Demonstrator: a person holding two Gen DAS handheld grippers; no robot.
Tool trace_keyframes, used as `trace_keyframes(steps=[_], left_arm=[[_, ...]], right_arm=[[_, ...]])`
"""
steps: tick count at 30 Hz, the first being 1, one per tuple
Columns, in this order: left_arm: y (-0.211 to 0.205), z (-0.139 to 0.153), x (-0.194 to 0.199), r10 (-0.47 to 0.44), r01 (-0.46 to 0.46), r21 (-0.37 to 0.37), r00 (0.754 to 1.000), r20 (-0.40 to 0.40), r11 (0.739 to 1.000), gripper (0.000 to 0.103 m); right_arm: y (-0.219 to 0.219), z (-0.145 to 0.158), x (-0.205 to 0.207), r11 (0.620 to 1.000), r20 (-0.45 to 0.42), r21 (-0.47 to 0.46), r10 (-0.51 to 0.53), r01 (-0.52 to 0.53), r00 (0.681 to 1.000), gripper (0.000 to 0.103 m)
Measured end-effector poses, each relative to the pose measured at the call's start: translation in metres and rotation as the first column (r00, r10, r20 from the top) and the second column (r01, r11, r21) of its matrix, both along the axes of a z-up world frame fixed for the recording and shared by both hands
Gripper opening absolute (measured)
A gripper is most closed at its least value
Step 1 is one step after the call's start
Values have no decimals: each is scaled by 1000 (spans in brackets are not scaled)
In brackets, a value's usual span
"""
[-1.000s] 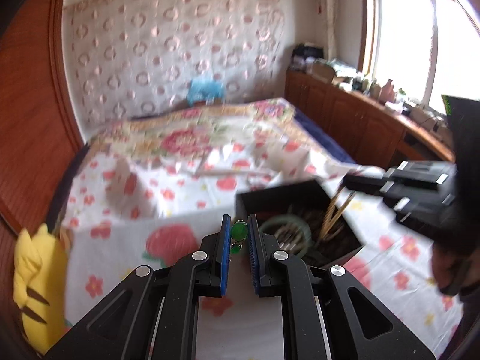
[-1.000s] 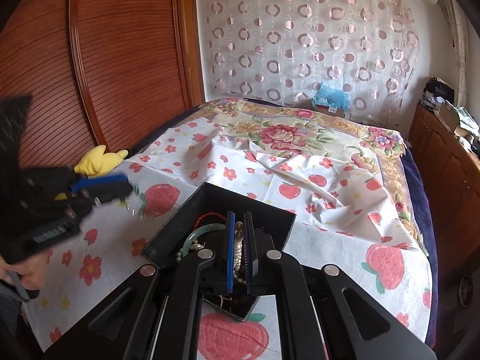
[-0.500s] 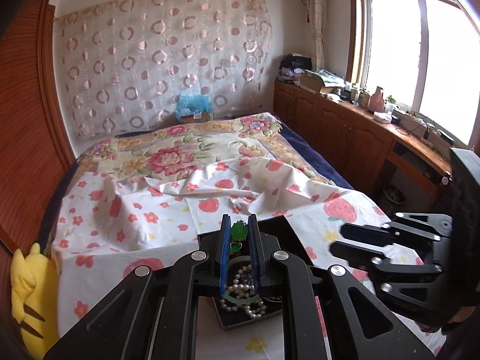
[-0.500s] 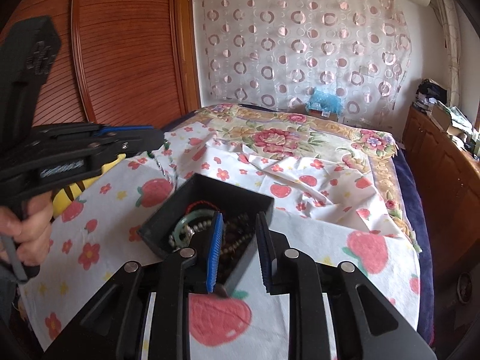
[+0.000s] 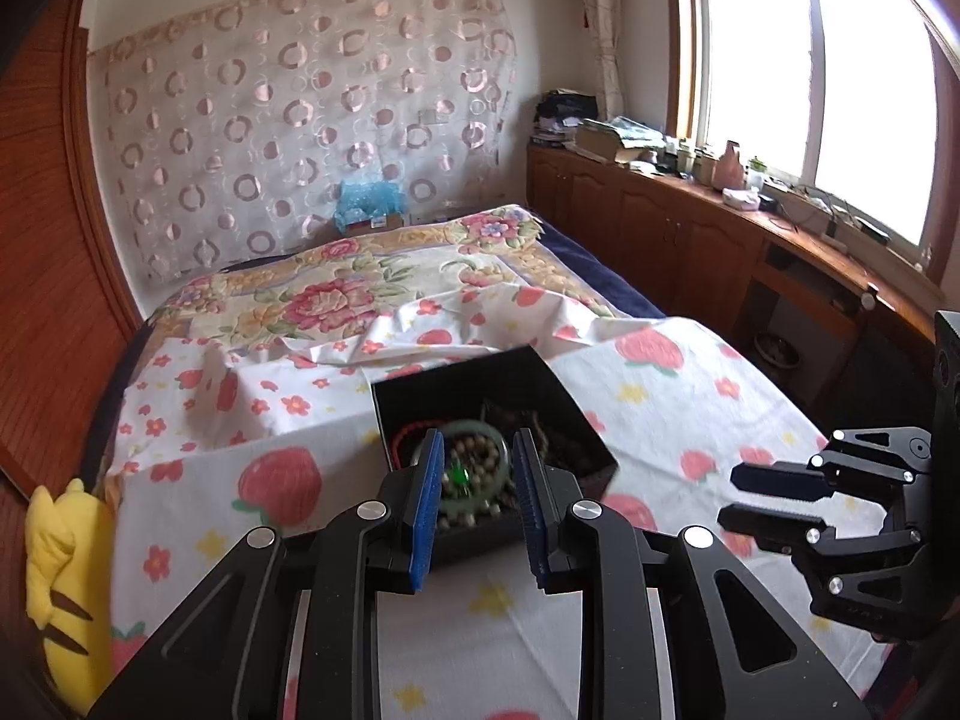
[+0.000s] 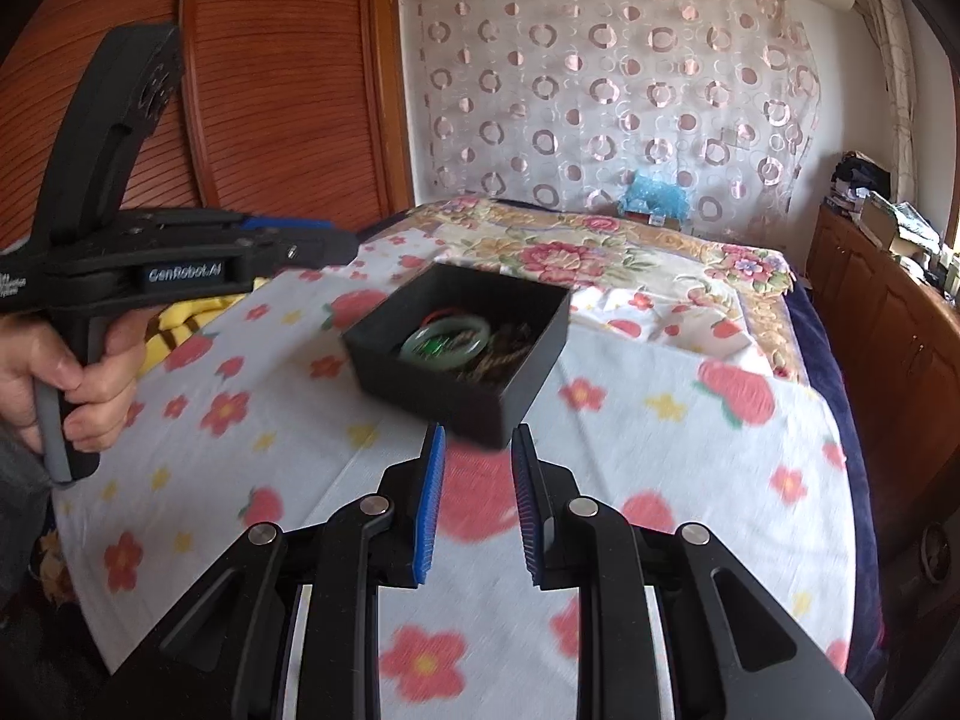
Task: Organize jewelry
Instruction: 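Lower the pendant into the box with the left gripper while the right gripper releases the pearls there, then grasp the rose-gold flower charm with the left gripper while the right gripper grasps the gold ring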
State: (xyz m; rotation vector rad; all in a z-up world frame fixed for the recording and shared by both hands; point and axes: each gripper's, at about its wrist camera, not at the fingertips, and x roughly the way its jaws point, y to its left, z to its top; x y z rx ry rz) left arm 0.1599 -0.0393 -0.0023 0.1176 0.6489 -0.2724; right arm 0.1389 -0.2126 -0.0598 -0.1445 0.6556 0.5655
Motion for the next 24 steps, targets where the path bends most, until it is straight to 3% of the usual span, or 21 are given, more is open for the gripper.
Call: trace_keyframes(steps=[3, 6, 16, 19, 24], left_arm=[[-2, -6, -16, -11, 11, 14, 1000, 3, 1000, 24], [-4, -15, -31, -25, 25, 25, 1000, 4, 999, 35], [2, -46, -61, -22, 23, 38, 999, -47, 999, 35], [3, -58, -70, -30, 34, 67, 998, -59, 997, 39], [10, -76, -86, -38, 45, 69, 994, -106, 997, 41]], right_arm=[[5, -6, -20, 1000, -1, -18, 14, -14, 1000, 25], [5, -10, -34, 1000, -11, -15, 27, -27, 1000, 25], [1, -36, -69, 999, -86, -15, 32, -34, 996, 25], [0, -43, -77, 999, -98, -22, 32, -34, 995, 32], [3, -50, -87, 998, -120, -29, 55, -59, 991, 34]])
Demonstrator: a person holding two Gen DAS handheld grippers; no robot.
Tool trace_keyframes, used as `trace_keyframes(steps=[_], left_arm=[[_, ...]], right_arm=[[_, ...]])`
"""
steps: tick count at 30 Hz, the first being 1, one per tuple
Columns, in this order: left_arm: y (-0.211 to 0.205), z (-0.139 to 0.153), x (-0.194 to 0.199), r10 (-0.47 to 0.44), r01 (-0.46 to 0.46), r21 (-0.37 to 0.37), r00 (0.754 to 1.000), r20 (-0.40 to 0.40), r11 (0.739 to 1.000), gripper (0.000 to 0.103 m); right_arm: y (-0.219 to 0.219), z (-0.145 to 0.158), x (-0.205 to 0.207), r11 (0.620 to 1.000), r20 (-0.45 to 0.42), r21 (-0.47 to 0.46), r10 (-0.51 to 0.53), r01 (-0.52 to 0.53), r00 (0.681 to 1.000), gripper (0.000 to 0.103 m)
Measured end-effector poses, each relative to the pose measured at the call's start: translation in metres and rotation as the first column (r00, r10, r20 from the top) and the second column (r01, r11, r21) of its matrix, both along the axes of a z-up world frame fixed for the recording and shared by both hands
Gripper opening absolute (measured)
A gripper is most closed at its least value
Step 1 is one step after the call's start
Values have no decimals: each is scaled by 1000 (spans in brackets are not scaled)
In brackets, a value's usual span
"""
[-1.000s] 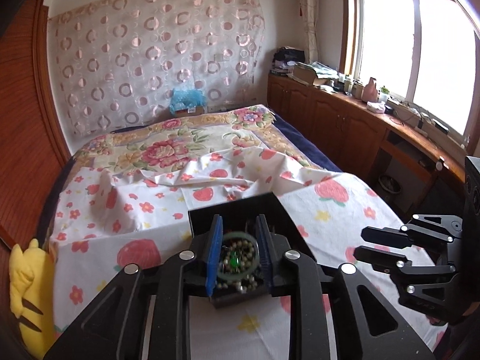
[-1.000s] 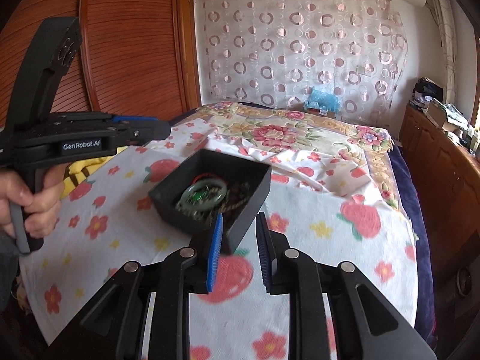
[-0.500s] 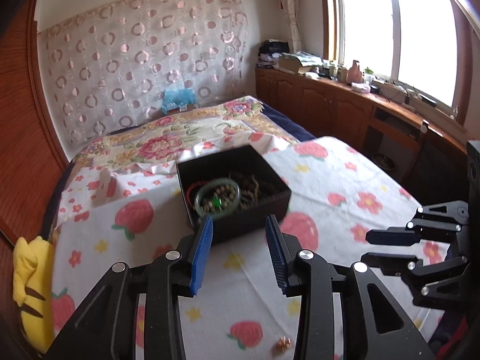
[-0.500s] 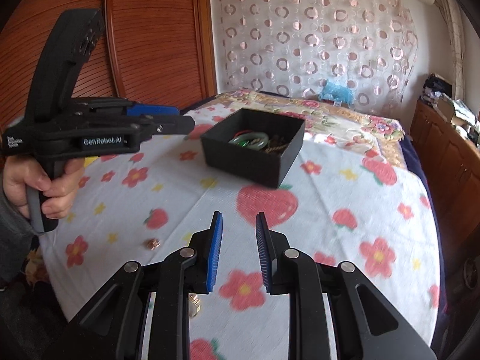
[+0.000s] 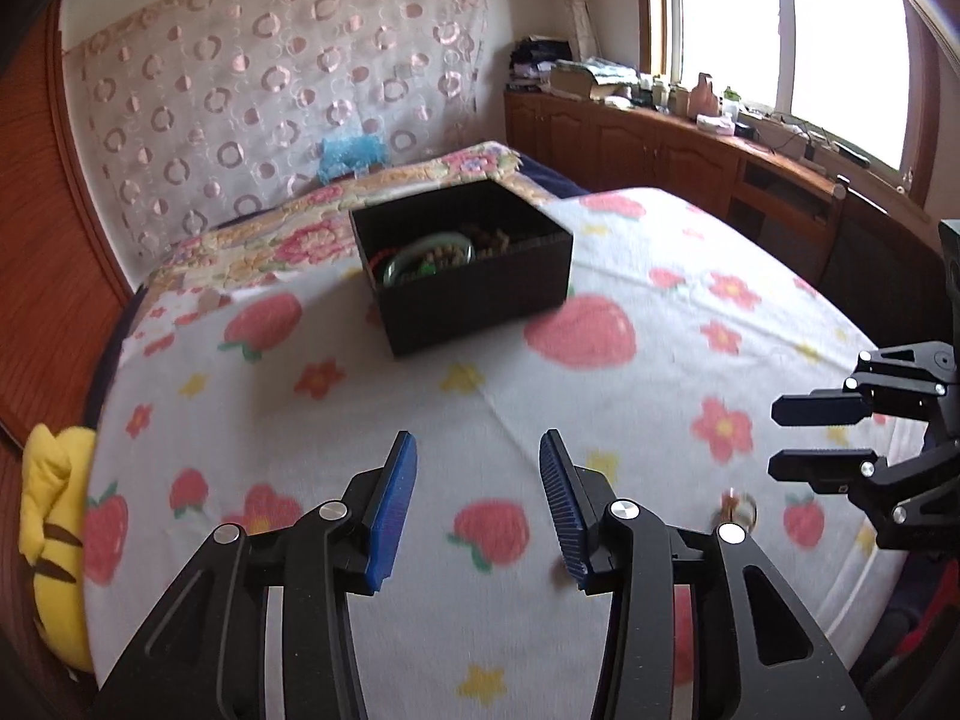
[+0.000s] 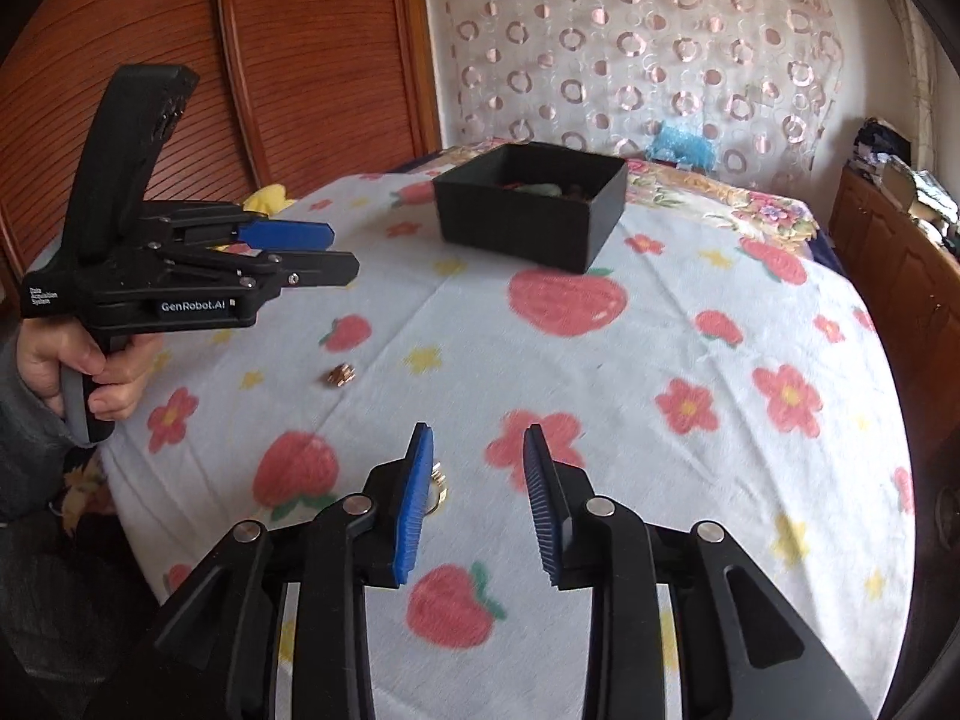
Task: Organize jewelry
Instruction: 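Grasp the rose-gold flower charm with the left gripper while the right gripper grasps the gold ring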
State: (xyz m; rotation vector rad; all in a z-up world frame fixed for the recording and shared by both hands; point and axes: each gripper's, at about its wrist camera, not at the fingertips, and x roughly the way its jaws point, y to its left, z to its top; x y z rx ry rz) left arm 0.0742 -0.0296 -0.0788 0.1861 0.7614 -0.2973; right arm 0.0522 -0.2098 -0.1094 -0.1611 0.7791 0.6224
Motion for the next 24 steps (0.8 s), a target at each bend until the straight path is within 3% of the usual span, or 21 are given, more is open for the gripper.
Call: trace_keyframes(steps=[13, 14, 15, 21, 24], left_arm=[[-9, -22, -24, -50, 48, -30, 996, -75, 998, 41], [-10, -22, -24, -54, 51, -30, 996, -77, 998, 41], [-12, -23, -24, -60, 57, -31, 995, -81, 998, 41], [-20, -31, -24, -81, 79, -23, 992, -98, 997, 41], [-23, -34, -23, -85, 83, -20, 991, -102, 996, 31]], right_arm=[[37, -20, -7, 987, -32, -138, 79, -83, 996, 33], [38, -20, -6, 986, -29, -144, 82, -85, 996, 24], [39, -19, -7, 985, -28, -146, 85, -88, 996, 22], [30, -19, -5, 989, -20, -130, 69, -71, 997, 22], [26, -17, -5, 991, -16, -120, 59, -61, 998, 22]])
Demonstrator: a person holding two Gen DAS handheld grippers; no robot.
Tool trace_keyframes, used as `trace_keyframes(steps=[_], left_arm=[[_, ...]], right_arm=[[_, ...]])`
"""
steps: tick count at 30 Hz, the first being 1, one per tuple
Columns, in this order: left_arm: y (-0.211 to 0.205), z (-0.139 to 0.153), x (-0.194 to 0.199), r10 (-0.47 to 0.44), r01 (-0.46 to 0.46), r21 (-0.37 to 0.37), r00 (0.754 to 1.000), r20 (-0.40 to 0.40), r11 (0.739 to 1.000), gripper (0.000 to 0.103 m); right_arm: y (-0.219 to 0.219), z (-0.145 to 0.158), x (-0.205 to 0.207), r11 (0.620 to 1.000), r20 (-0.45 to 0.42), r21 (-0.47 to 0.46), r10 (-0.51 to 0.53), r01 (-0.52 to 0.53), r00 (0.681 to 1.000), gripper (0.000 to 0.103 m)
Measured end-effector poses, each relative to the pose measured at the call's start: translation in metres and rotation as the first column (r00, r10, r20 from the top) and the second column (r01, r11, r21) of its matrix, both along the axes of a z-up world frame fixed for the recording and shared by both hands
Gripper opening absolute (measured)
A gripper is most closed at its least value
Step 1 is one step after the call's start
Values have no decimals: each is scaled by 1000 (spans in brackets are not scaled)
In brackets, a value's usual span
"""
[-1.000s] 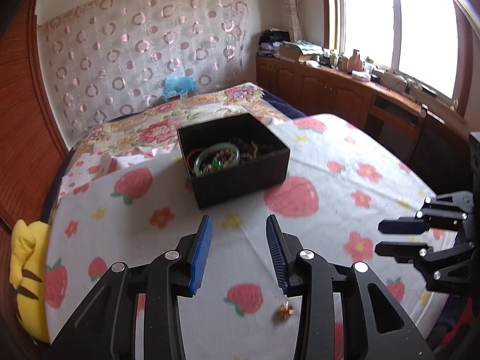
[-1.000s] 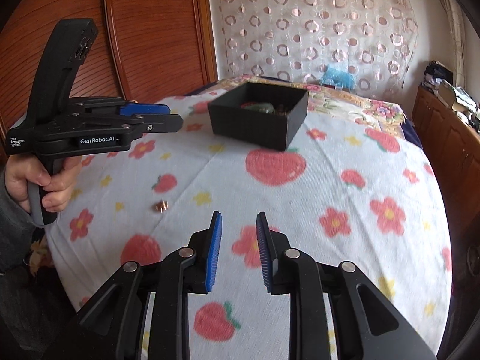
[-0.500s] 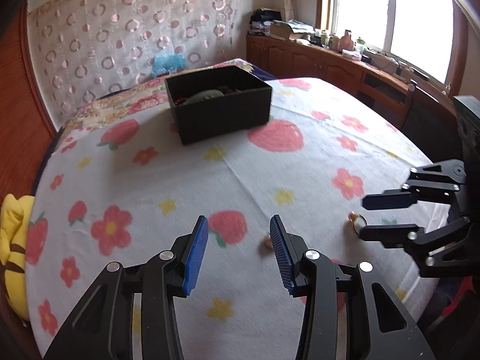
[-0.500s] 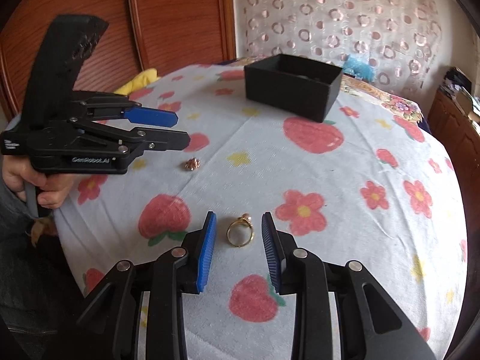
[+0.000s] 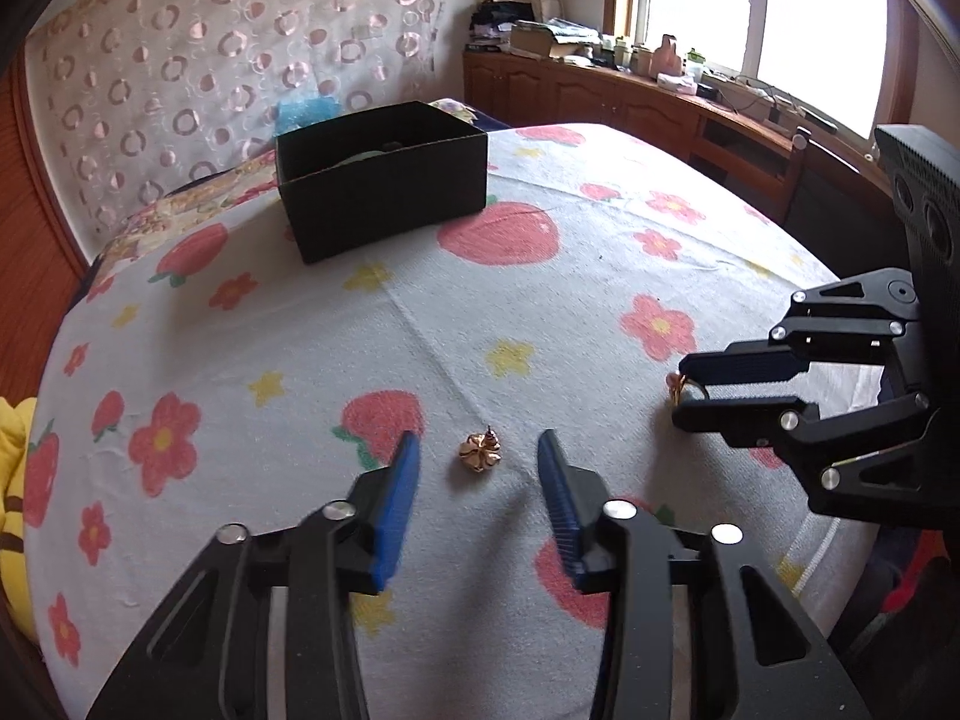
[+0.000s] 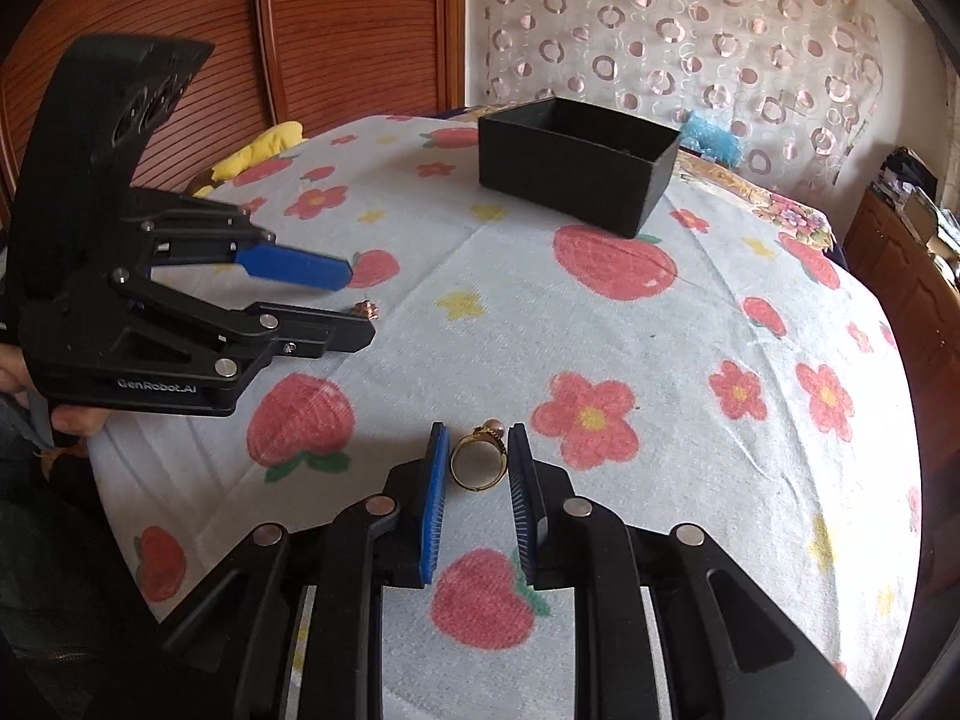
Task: Organize jewelry
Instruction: 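Grasp the rose-gold flower charm with the left gripper while the right gripper grasps the gold ring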
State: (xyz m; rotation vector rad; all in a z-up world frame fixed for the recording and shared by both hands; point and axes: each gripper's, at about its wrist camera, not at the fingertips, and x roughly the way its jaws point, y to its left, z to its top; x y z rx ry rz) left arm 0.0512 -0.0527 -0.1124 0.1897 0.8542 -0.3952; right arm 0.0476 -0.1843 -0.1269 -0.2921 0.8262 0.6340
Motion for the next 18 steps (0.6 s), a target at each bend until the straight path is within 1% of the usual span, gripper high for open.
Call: trace_keyframes(steps=[3, 6, 8, 13, 18], left_arm=[[-2, -3, 1, 0, 0, 7, 1000, -4, 1000, 24], [-2, -4, 2, 1, -2, 10, 1000, 6, 1000, 22], [-3, -4, 2, -1, 1, 13, 1000, 10, 1000, 14], [0, -1, 2, 15, -15, 0, 1000, 16, 1000, 14], [8, 8, 9, 42, -42, -20, 999, 31, 999, 14]], right_arm=[[-2, 1, 1, 1000, 2, 7, -5, 5, 1000, 22], [-3, 2, 2, 1000, 4, 10, -7, 7, 1000, 22], [-5, 3, 3, 1000, 6, 12, -9, 9, 1000, 22], [-7, 8, 6, 1000, 16, 18, -11, 11, 1000, 22], [-8, 20, 23, 999, 39, 37, -21, 19, 999, 22]])
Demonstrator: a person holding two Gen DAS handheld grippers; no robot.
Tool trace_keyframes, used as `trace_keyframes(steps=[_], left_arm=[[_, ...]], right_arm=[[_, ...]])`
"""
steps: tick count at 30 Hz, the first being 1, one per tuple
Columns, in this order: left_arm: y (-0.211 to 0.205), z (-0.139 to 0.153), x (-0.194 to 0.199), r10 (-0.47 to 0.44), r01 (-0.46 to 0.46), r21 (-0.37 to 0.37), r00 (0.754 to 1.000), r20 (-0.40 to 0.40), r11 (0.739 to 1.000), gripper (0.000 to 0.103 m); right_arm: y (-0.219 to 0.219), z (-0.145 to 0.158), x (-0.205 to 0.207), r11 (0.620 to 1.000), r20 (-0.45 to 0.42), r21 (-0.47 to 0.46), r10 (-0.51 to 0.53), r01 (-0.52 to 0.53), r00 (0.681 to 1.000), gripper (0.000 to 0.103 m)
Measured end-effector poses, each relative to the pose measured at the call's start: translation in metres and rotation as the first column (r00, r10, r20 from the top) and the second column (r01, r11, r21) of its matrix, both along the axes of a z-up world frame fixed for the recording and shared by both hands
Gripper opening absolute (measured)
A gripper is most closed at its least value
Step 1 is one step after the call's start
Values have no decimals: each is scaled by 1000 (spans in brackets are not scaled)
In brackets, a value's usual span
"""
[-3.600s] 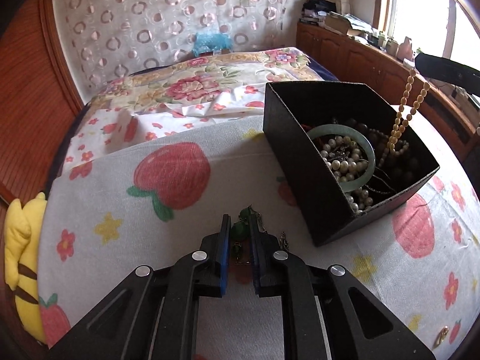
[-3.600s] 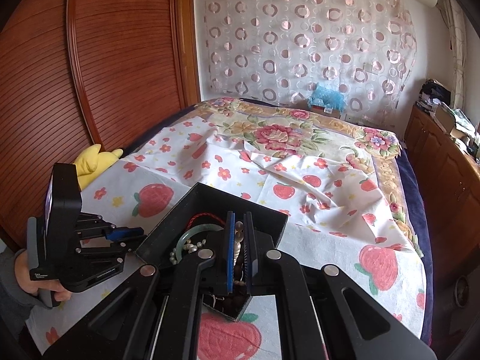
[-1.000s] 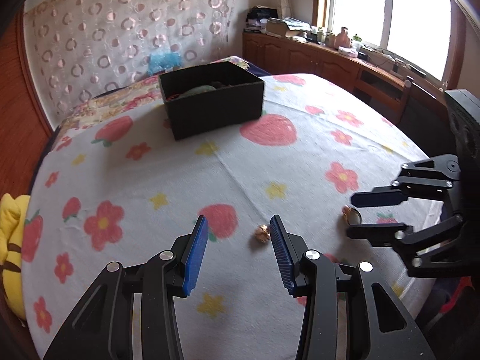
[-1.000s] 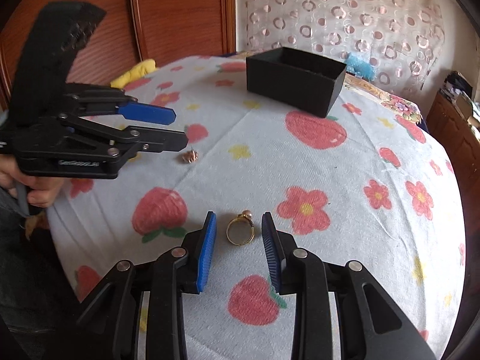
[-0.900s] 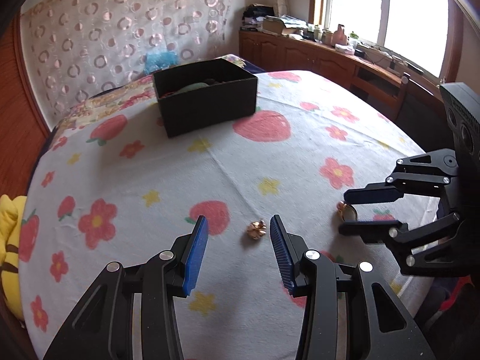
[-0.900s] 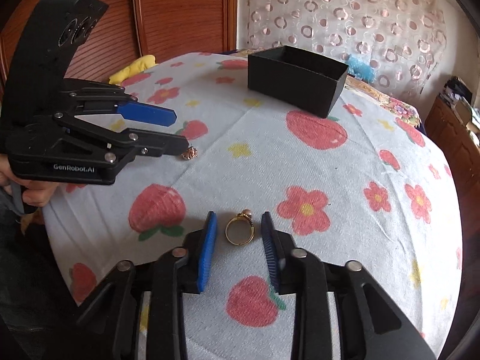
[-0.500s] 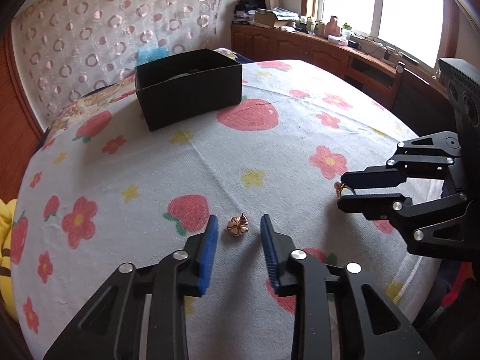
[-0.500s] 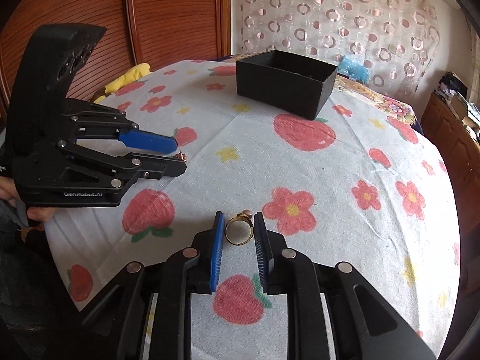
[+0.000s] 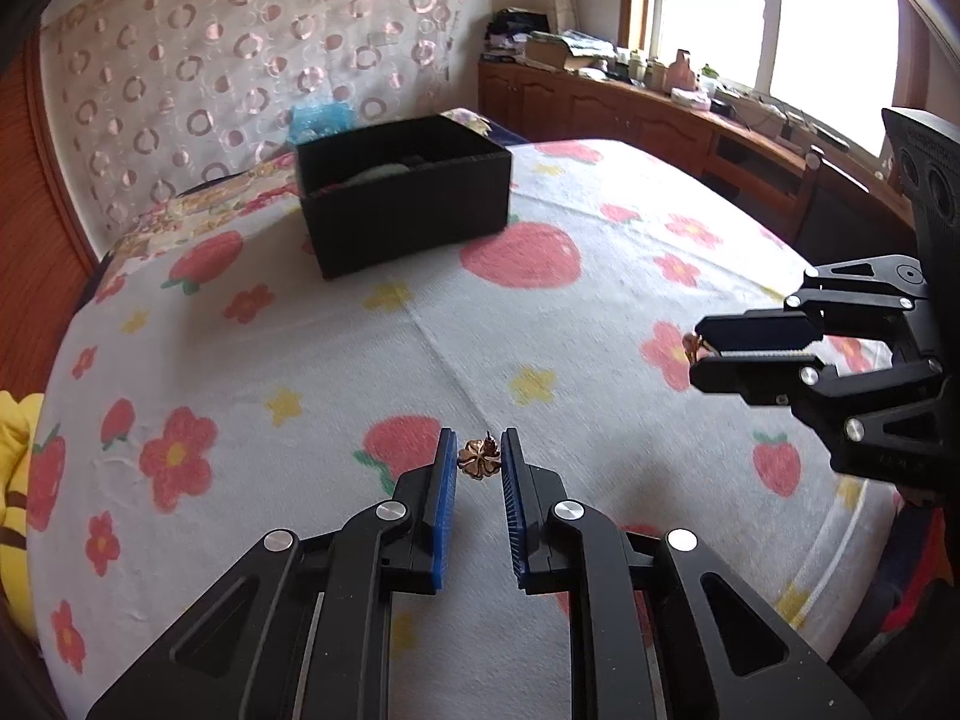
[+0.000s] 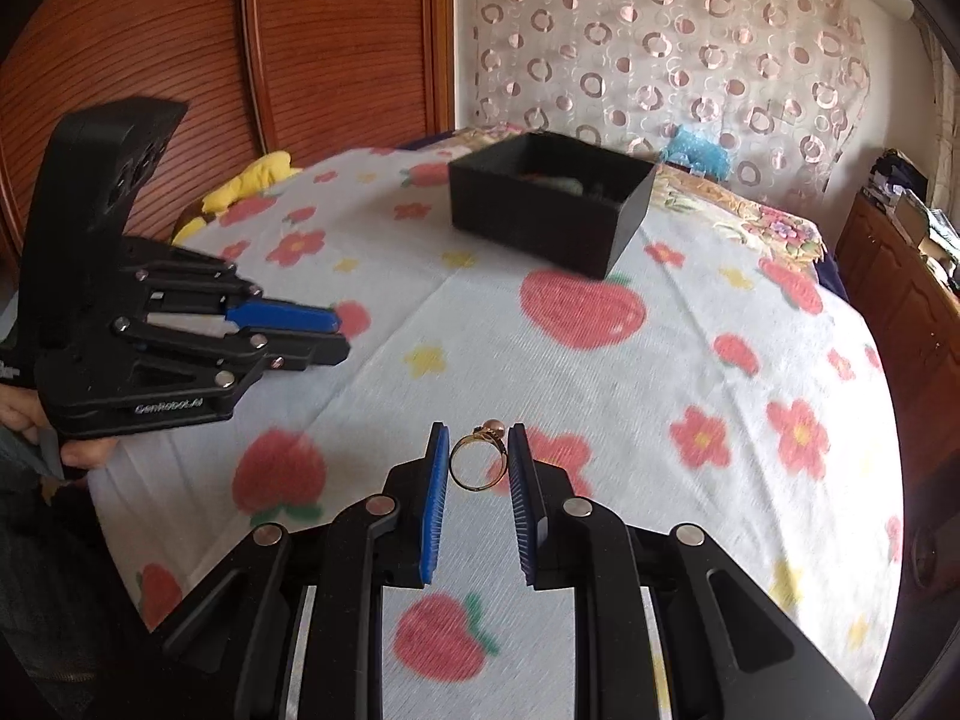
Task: Organize jewelry
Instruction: 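Grasp the rose-gold flower charm with the left gripper while the right gripper grasps the gold ring, then drop the flower charm into the box with the left gripper while the right gripper drops the ring in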
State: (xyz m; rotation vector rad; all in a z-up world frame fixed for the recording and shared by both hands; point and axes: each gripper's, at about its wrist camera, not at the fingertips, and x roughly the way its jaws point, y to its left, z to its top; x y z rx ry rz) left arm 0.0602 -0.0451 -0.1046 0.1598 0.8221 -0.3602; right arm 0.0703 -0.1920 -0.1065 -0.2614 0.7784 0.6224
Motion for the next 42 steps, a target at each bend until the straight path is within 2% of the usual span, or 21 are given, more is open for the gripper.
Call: trace_keyframes(steps=[9, 18, 29, 34, 42], left_arm=[[8, 25, 18, 36, -35, -18, 997, 65, 999, 14], [15, 42, 42, 66, -63, -38, 992, 104, 997, 14], [24, 54, 80, 109, -105, -42, 988, 112, 994, 14], [23, 61, 95, 118, -113, -47, 986, 117, 992, 14], [11, 64, 116, 114, -112, -28, 986, 123, 993, 14]], right_arm=[[7, 16, 55, 999, 51, -15, -47, 48, 998, 22], [16, 33, 116, 995, 44, 57, -86, 84, 995, 22], [29, 47, 174, 987, 31, 130, -104, 99, 994, 22], [24, 49, 185, 979, -10, 171, -110, 110, 994, 24], [15, 46, 176, 984, 12, 133, -123, 120, 992, 25]])
